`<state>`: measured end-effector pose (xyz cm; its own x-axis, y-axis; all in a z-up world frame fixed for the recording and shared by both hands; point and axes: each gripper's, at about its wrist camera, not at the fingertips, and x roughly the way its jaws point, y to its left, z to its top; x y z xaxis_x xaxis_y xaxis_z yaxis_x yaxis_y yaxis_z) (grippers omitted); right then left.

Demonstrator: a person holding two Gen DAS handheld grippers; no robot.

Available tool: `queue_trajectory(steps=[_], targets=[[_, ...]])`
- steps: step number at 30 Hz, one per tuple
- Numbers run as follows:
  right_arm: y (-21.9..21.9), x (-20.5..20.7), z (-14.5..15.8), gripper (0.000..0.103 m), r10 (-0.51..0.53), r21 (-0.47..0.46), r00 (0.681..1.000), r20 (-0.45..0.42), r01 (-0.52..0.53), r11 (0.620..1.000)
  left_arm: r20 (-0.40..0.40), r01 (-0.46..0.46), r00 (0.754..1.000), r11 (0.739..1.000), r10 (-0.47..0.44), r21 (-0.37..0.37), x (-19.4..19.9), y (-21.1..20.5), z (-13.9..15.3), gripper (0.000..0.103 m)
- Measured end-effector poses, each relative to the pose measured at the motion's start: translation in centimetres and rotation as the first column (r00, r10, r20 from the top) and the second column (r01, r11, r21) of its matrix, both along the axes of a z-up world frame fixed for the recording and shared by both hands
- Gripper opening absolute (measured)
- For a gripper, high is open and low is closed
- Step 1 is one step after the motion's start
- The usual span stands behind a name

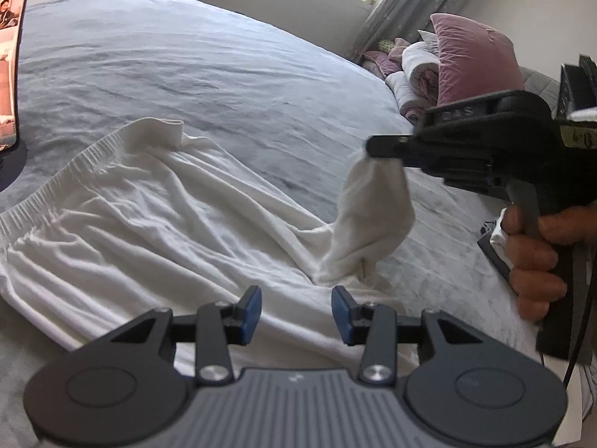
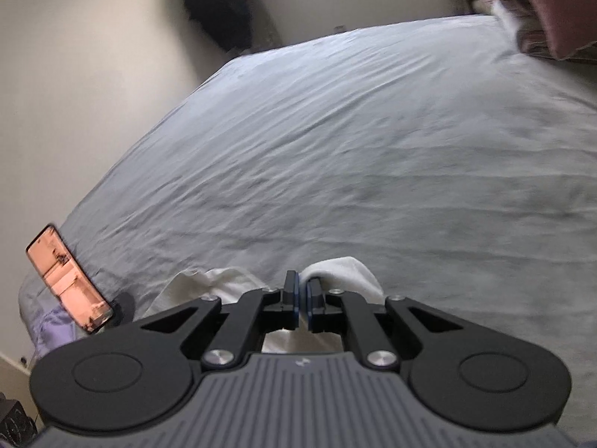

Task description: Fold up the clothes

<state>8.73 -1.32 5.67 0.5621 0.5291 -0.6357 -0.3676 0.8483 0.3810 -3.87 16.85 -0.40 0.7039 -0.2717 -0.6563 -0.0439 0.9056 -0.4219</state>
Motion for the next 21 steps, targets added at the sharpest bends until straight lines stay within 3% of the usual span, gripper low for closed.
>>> queue_trajectory(steps=[4, 10, 11, 12, 14, 21], targets=[[2.4, 0.1, -1.2, 0.007, 0.067, -0.003, 0.997, -0.033, -0.067, 0.998, -0.025, -0.011, 1.000, 1.000, 0.011, 0.001, 0.3, 0.3, -0.2, 0.043], [3.4, 0.1, -2.2, 0.015, 0.114, -0.031, 0.990, -0.085, -0.117, 0.993, -0.053, -0.020, 0.998, 1.000, 0.020, 0.004, 0.5, 0.4, -0.5, 0.043], [3.0, 0.0, -2.1, 0.022, 0.111, -0.030, 0.990, -0.089, -0.114, 0.993, -0.057, -0.021, 0.998, 1.000, 0.021, 0.006, 0.5, 0.4, -0.5, 0.043], [2.5, -0.1, -1.8, 0.040, 0.105, -0.031, 0.991, -0.081, -0.108, 0.994, -0.060, -0.022, 0.998, 1.000, 0.022, 0.007, 0.6, 0.4, -0.6, 0.043], [1.5, -0.5, -1.2, 0.051, 0.090, -0.037, 0.994, -0.056, -0.093, 0.995, -0.066, -0.023, 0.998, 1.000, 0.024, 0.003, 0.7, 0.4, -0.6, 0.043], [-2.3, -1.5, -2.2, 0.048, 0.038, -0.064, 0.997, -0.070, -0.043, 0.997, -0.083, -0.038, 0.996, 0.999, 0.036, -0.014, 0.9, 0.2, -0.9, 0.043]])
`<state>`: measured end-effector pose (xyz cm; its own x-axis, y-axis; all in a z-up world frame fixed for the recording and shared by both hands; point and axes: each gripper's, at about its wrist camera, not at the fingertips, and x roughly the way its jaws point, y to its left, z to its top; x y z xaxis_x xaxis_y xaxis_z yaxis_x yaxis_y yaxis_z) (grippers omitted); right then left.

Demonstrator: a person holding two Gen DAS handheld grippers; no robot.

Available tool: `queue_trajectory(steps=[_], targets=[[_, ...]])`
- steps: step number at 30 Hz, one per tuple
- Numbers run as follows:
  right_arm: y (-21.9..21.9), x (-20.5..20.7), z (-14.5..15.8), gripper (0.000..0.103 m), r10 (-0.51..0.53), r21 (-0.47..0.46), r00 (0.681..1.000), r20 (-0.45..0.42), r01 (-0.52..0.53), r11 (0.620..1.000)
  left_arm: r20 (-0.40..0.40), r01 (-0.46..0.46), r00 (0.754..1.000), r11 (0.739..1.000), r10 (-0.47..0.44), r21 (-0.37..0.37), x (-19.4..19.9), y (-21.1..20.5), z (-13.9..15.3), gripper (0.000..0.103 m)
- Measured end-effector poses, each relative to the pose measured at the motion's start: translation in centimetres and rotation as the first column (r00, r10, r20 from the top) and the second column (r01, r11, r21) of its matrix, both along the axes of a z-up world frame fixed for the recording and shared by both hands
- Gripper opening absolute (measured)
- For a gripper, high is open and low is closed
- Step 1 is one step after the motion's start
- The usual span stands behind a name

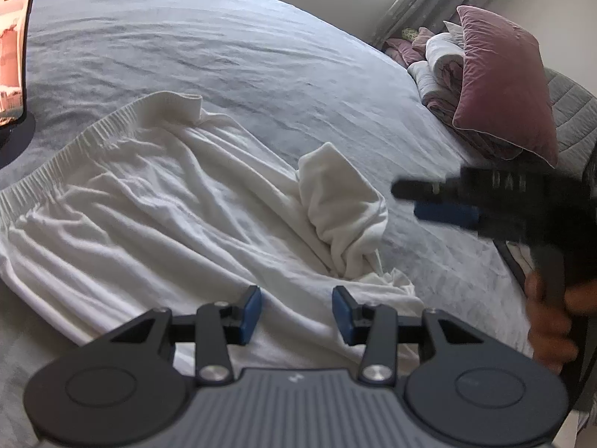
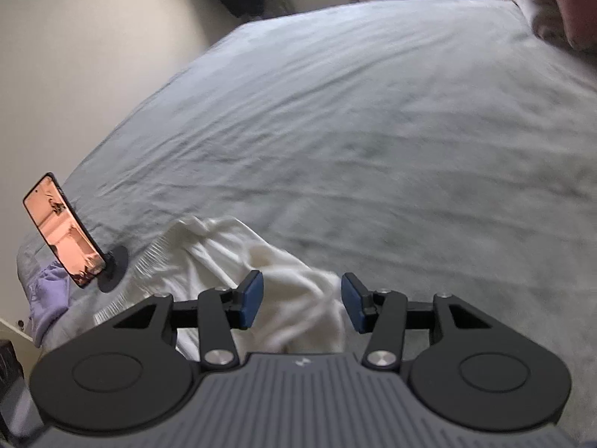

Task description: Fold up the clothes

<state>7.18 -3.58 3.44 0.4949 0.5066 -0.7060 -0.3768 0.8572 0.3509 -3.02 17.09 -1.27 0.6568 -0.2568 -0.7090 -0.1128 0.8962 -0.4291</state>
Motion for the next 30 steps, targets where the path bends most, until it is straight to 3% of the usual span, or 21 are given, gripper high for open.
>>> queue_trajectory(steps=[7, 10, 11, 22, 30], targets=[[-0.6, -1.3, -4.0, 0.038, -0.011, -0.001, 0.995, -0.097, 0.011, 1.000, -0.021, -0.012, 1.000, 1.000, 0.012, 0.003, 0.1, -0.2, -0.5, 0.043], [0.1, -1.6, -5.2, 0.012, 0.000, 0.010, 0.992, -0.129, 0.001, 1.000, -0.024, -0.011, 1.000, 1.000, 0.012, 0.007, 0.2, -0.4, -0.6, 0.043], [0.4, -1.7, -5.4, 0.009, -0.002, 0.002, 0.992, -0.124, 0.003, 1.000, -0.024, -0.009, 1.000, 1.000, 0.009, 0.010, 0.2, -0.4, -0.6, 0.043], [-2.6, -2.4, -2.6, 0.005, -0.106, -0.105, 0.993, 0.046, 0.111, 0.988, -0.033, -0.018, 0.999, 1.000, 0.018, 0.012, 0.3, -0.3, -0.8, 0.043], [-6.9, -2.5, -0.2, 0.005, -0.191, -0.242, 0.960, 0.207, 0.240, 0.940, -0.034, -0.020, 0.999, 1.000, 0.020, 0.010, 0.4, -0.2, -0.9, 0.043]])
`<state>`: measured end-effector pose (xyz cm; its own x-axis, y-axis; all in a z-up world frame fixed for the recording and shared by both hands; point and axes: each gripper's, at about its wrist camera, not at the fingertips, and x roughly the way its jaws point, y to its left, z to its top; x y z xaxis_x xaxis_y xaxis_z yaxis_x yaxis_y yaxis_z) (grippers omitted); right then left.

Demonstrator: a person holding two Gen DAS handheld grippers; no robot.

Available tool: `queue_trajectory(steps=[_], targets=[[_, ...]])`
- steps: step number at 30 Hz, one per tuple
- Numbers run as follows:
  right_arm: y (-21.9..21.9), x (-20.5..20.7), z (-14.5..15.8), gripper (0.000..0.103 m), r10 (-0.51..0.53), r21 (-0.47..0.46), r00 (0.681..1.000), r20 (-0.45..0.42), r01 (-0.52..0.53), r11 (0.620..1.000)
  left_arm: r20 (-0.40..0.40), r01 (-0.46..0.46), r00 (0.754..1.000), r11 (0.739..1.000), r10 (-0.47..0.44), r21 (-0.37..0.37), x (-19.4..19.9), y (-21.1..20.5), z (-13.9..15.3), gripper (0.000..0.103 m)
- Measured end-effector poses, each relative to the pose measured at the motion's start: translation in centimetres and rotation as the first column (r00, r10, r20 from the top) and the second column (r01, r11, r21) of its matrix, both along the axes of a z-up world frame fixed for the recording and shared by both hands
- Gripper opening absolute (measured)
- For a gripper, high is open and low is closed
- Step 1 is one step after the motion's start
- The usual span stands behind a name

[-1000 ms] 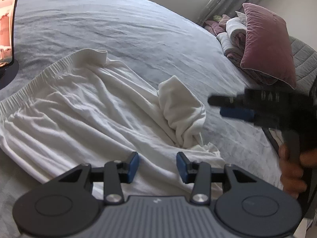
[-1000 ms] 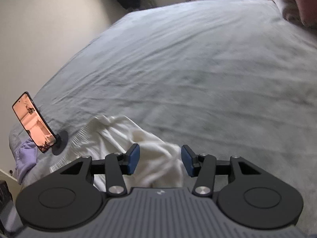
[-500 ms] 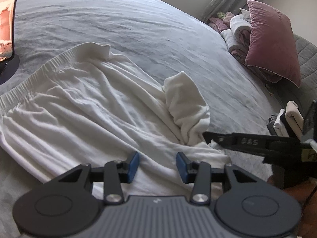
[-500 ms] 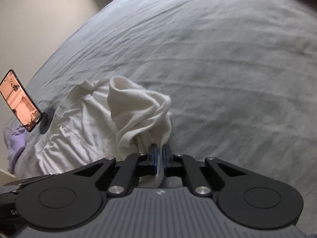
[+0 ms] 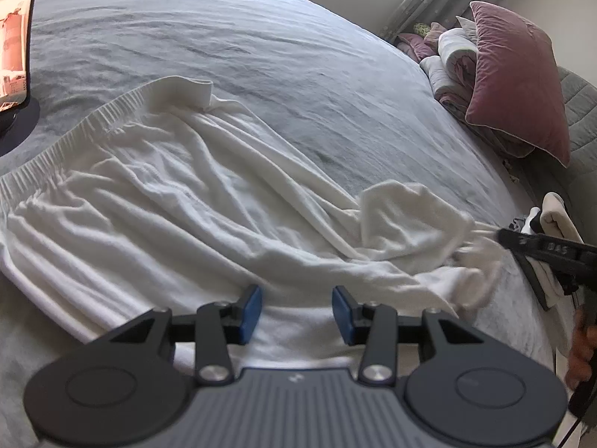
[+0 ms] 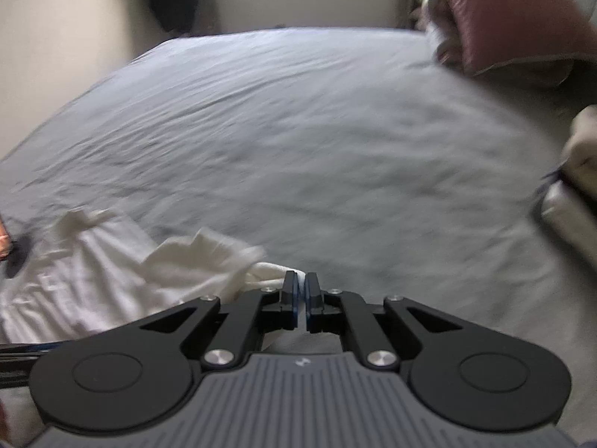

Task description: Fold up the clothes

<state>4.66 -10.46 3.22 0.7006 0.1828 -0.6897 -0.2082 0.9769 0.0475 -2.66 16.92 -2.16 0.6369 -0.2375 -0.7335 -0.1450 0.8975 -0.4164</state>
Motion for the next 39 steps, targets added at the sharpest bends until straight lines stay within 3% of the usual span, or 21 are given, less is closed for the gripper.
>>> queue_trajectory(steps=[12, 18, 23, 26, 27, 35, 39], targets=[[-4.3, 1.5, 1.8, 0.005, -0.132, -0.193, 0.971, 0.202, 0.171, 0.966, -0.003, 0.002, 1.000, 1.000, -0.002, 0.023, 0.0, -0.3, 0.0, 0.043], [-4.0, 2.0, 1.5, 0.007, -0.112, -0.159, 0.977, 0.180, 0.141, 0.977, -0.001, 0.008, 1.000, 1.000, -0.008, 0.017, 0.0, -0.1, 0.1, 0.043], [-4.2, 0.2, 0.4, 0.017, -0.087, -0.073, 0.993, 0.082, 0.093, 0.993, 0.009, 0.013, 1.000, 1.000, -0.013, 0.005, -0.3, 0.2, 0.2, 0.043], [-4.4, -1.7, -0.6, 0.047, -0.058, -0.014, 0.998, 0.006, 0.058, 0.998, 0.018, 0.019, 1.000, 1.000, -0.019, 0.002, -0.7, 0.2, 0.4, 0.043], [-4.4, -2.4, -0.9, 0.047, -0.047, 0.003, 0.999, -0.010, 0.047, 0.999, 0.023, 0.020, 1.000, 1.000, -0.021, 0.002, -0.9, 0.3, 0.5, 0.043], [-5.5, -6.8, -2.7, 0.047, -0.022, 0.126, 0.996, -0.087, 0.032, 0.991, 0.116, 0.112, 0.987, 0.994, -0.112, 0.013, -3.5, -0.3, 1.3, 0.043], [-6.1, -7.2, -4.4, 0.009, -0.043, 0.186, 0.993, -0.112, 0.064, 0.980, 0.146, 0.182, 0.972, 0.983, -0.184, 0.024, -4.6, -1.3, 1.7, 0.043]])
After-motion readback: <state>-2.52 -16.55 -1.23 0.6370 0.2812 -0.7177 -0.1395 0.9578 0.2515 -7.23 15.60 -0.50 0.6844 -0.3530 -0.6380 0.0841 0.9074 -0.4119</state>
